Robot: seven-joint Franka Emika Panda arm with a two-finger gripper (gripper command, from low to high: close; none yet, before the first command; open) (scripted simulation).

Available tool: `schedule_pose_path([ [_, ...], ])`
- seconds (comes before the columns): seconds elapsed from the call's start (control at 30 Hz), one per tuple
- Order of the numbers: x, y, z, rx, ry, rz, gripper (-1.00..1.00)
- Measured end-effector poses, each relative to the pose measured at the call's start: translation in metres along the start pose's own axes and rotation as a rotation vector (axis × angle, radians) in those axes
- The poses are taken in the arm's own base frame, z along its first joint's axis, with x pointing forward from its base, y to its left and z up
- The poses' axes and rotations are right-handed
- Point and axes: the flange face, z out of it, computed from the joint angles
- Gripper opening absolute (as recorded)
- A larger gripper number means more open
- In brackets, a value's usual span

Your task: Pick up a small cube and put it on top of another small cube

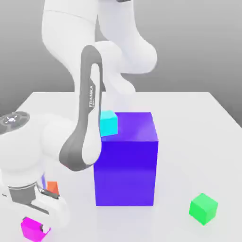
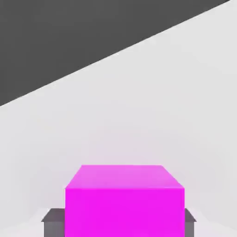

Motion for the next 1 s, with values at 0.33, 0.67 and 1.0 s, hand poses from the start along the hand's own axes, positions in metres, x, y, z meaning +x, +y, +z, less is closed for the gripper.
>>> schedule_pose_path([
  [0.33, -0.091, -0.058, -0.074, 0.005, -0.015, -0.343, -1.0],
  [0.67, -0.336, -0.109, -0.104, 0.005, -0.015, -1.182, -1.0],
  [1.0, -0.426, -0.096, -0.054, -0.001, -0.001, -1.494, 1.0],
])
